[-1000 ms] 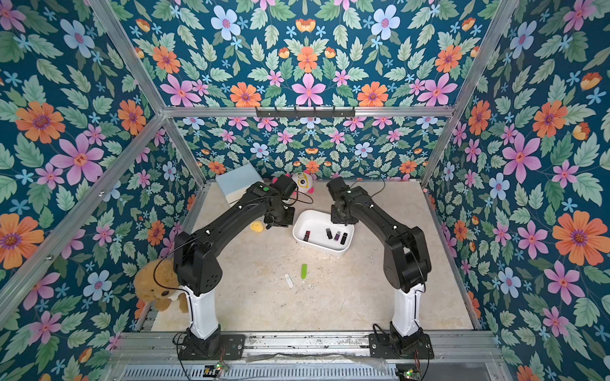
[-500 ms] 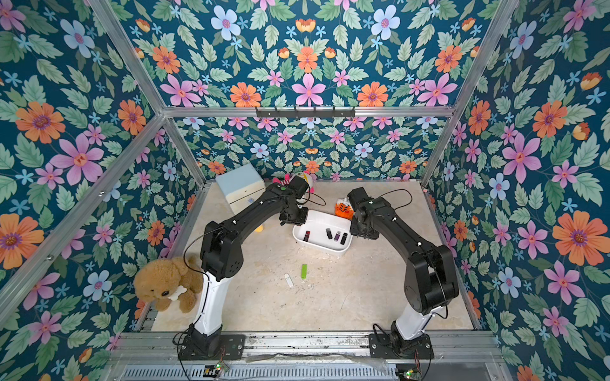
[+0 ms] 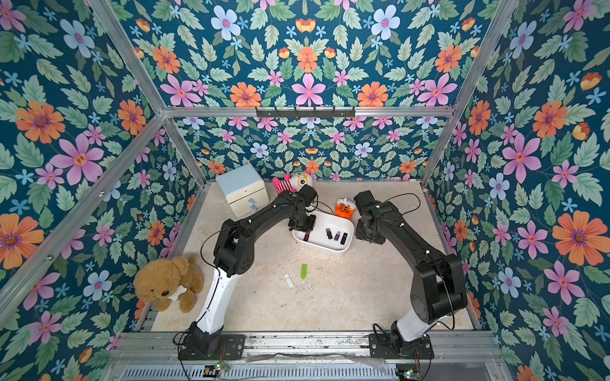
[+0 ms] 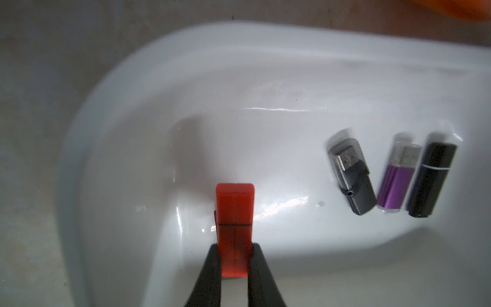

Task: Put the usb flash drive into the storage box
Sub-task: Place the USB flash in the storage box.

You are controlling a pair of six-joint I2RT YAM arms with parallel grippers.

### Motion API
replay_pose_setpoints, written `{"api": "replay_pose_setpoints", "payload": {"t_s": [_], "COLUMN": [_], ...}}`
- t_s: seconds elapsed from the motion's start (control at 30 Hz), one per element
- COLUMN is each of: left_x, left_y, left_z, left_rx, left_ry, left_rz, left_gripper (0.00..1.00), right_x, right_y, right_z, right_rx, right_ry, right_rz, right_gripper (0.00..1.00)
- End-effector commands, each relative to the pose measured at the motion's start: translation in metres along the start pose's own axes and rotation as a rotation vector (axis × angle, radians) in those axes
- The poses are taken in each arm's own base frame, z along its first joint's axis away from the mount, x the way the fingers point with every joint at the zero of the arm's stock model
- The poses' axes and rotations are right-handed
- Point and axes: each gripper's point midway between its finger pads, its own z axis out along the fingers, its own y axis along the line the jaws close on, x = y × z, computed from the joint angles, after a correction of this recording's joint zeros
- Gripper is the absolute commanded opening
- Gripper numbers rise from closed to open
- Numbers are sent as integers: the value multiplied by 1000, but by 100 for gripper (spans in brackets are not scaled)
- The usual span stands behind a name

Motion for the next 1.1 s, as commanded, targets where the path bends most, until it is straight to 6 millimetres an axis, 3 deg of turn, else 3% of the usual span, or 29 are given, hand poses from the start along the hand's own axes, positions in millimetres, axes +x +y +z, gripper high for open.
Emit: {"api": "replay_pose_setpoints", "payload": {"t_s": [0.0,0.23,0.83,1.07], "left_x": [3,9,3,7], "left_y": [5,16,6,6], "left_z": [6,14,19,22], "left_rx": [-40,-113,-135,-140], "left_ry": [18,61,65,83], "left_rz": [9,6,38,44], "left_gripper": [0,0,0,18], "right_x": [1,2,10,10], "right_y": [-4,-4,-6,-9], "right_z": [-1,-1,3,2], "right_rx": [12,11,3,9], "right_ry": [-4,0,4,0], "right_rz": [12,12,9,5], "right_gripper": [54,54,54,54]}}
